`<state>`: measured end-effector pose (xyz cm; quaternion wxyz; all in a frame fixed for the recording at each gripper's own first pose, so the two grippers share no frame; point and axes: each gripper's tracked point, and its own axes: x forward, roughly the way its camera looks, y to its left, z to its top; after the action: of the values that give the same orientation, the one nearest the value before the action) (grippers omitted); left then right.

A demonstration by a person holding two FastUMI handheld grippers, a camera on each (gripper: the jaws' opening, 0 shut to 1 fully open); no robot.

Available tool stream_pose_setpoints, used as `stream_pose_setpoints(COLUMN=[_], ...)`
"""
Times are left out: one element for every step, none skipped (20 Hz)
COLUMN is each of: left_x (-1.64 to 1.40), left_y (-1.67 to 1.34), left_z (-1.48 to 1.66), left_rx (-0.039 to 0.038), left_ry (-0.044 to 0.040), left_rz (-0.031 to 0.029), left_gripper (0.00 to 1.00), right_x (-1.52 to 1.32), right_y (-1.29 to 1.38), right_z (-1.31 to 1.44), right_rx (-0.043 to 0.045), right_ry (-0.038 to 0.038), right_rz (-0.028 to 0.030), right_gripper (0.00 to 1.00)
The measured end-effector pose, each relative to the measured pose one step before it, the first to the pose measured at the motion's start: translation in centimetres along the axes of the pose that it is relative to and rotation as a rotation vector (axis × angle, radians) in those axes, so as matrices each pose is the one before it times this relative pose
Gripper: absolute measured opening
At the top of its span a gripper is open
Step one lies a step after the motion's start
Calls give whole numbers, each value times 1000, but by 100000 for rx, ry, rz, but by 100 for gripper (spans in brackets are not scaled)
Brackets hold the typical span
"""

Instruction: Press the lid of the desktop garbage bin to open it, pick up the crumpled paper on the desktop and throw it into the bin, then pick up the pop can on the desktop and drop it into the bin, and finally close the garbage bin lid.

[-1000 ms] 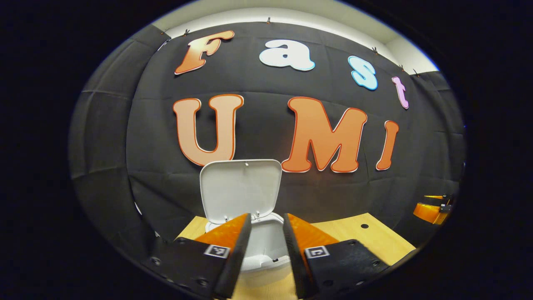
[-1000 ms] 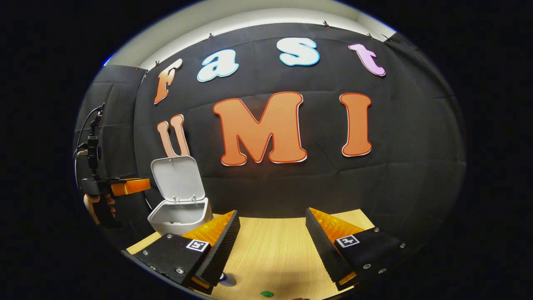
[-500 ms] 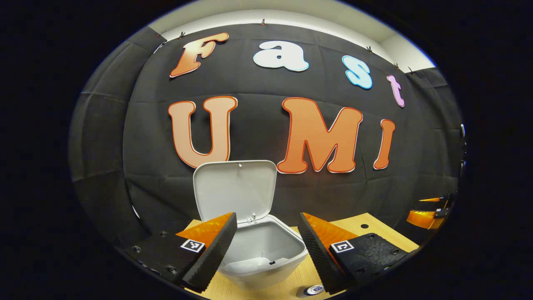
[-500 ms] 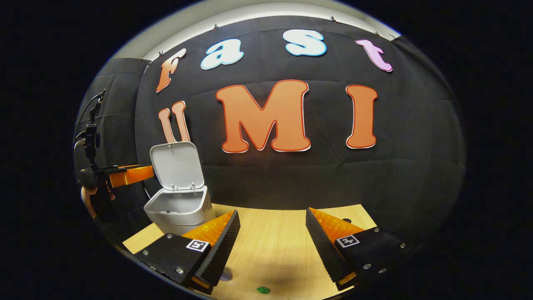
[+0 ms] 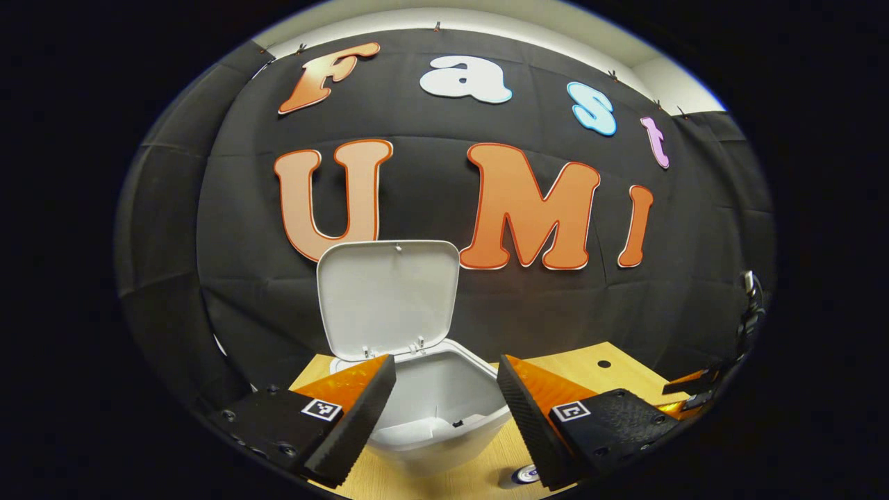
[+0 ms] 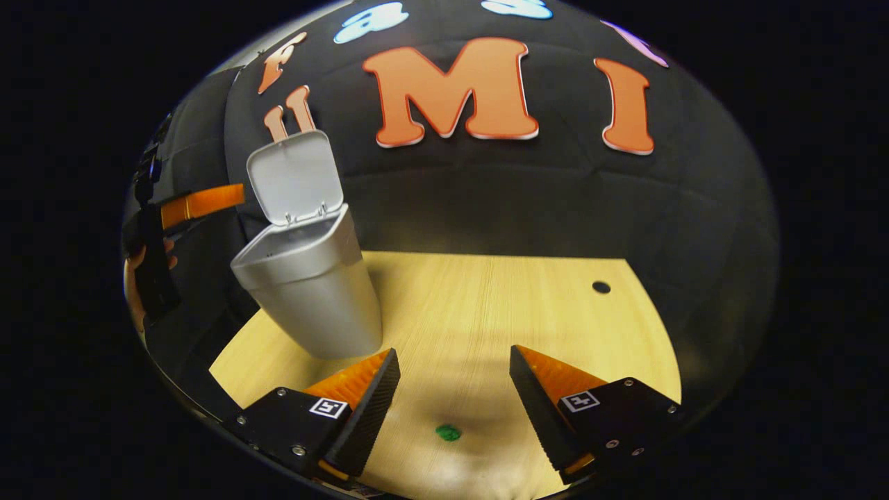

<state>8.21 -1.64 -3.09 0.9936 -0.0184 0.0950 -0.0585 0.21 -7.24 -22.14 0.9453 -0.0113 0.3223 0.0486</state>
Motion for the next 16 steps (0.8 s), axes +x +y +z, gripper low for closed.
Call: stream_pose_setpoints(left_x=[-24, -163, -181, -22, -93, -101, -66, -54, -49, -103, -90, 86, 13, 54, 110, 200], left_y=[250, 299, 408, 443, 498, 401, 365, 366, 324, 329, 323, 390, 398, 346, 277, 188], left_z=[-293, -391, -329, -333, -230, -423, -386, -447, -226, -383, -214, -242, -96, -377, -214, -240], left_rx=[-220, 120, 514, 681, 510, 243, -171, -315, -264, -153, -45, 33, 124, 68, -157, -454], left_ry=[628, 845, 814, 808, 597, 883, 906, 919, 974, 858, 655, 210, 353, 716, 754, 440], left_rz=[125, 262, 475, 637, 815, 545, 452, 67, 201, 161, 341, 425, 378, 613, 299, 47], left_gripper=[94, 94, 94, 94, 94, 94, 94, 94, 94, 94, 94, 94, 94, 94, 94, 94], right_x=[794, 1001, 1162, 556, 640, 519, 611, 83, 369, -120, -40, 286, 188, 155, 196, 127], right_y=[-239, -96, -189, -26, -84, -212, 70, -108, -176, -400, -145, 215, 337, 334, 237, -2], right_z=[-2009, -2002, -2001, -1782, -1697, -1559, -1226, -629, -692, -445, -28, -264, -238, -55, -86, -150], right_rx=[1348, 460, 91, 12, 94, -292, -190, -362, 33, 42, -85, -76, 389, 769, 178, -597], right_ry=[5005, 5190, 4908, 4415, 4827, 4777, 4116, 3048, 2659, 2053, 1439, 1701, 1860, 943, 1159, 793], right_rz=[-408, -726, -875, 51, -354, 149, 222, 577, 211, 557, 265, 345, 1213, 1157, 441, -601], right_gripper=[95, 95, 95, 96, 96, 96, 96, 96, 96, 96, 96, 96, 96, 97, 96, 96])
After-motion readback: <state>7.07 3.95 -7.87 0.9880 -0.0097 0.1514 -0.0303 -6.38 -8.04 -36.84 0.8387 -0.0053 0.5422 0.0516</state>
